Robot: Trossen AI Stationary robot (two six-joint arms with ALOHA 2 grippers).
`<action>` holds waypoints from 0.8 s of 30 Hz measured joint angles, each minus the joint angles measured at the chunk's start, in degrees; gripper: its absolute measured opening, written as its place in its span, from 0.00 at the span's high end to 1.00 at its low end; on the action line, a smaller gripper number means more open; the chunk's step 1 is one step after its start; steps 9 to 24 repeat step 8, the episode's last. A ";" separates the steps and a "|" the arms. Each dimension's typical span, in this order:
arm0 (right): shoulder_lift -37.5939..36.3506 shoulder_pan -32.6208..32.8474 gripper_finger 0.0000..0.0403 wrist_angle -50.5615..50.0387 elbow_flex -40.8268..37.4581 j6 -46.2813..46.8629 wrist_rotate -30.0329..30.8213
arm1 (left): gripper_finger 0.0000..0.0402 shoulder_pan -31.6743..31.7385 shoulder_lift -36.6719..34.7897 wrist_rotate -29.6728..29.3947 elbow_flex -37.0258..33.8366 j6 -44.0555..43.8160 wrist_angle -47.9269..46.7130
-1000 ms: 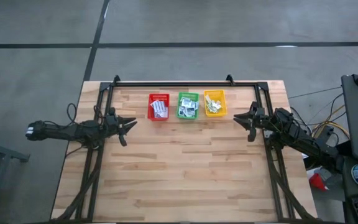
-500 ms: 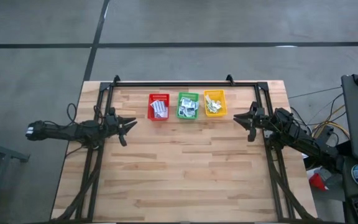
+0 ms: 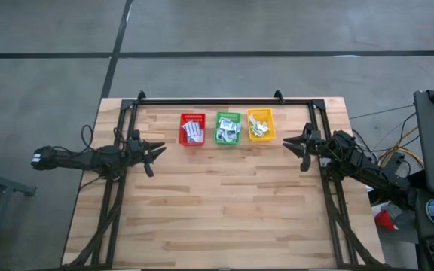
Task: Pick & Place First Aid Supplies
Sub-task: Return to Home Position
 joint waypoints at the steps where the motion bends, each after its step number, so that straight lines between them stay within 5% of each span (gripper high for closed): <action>1: 0.00 0.00 0.78 0.02 0.00 -0.01 0.00 | 0.79 0.00 0.00 0.00 0.00 0.00 0.00; 24: 0.00 0.00 0.81 0.02 0.00 0.00 0.00 | 0.79 0.00 0.00 0.00 -0.04 0.00 0.00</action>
